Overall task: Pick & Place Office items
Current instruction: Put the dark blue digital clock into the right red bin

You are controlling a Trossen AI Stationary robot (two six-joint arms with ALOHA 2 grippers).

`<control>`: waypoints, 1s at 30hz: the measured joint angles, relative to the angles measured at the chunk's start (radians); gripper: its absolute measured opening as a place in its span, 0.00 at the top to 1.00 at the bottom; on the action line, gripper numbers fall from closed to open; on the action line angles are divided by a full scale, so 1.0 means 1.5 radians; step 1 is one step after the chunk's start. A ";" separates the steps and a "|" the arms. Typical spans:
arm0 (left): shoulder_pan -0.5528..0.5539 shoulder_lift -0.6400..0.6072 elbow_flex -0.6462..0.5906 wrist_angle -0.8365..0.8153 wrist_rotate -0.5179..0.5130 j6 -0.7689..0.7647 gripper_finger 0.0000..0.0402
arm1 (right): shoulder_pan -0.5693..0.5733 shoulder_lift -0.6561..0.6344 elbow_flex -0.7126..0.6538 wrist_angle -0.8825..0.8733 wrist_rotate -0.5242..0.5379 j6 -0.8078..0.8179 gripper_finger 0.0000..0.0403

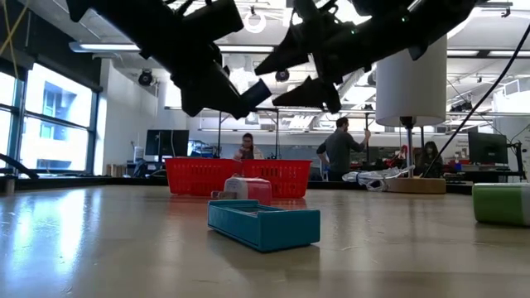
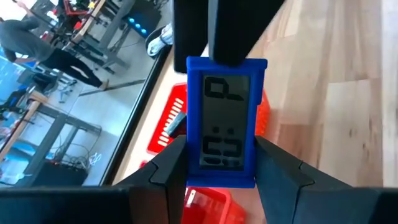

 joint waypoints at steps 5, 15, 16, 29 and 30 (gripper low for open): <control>0.006 0.000 0.008 0.001 0.007 0.015 0.65 | -0.003 0.009 0.000 -0.006 -0.001 0.031 0.19; 0.015 0.001 0.009 -0.002 0.028 0.020 0.65 | -0.006 0.020 0.000 0.005 -0.008 0.042 0.22; 0.015 0.002 0.009 -0.003 0.026 0.021 0.65 | -0.007 0.020 0.000 0.004 -0.008 0.041 0.24; 0.015 0.003 0.009 -0.003 0.025 0.033 0.65 | -0.017 0.021 0.000 0.007 -0.025 0.035 0.65; 0.015 0.003 0.009 -0.003 0.024 0.033 0.65 | -0.017 0.021 0.000 0.008 -0.026 0.027 0.68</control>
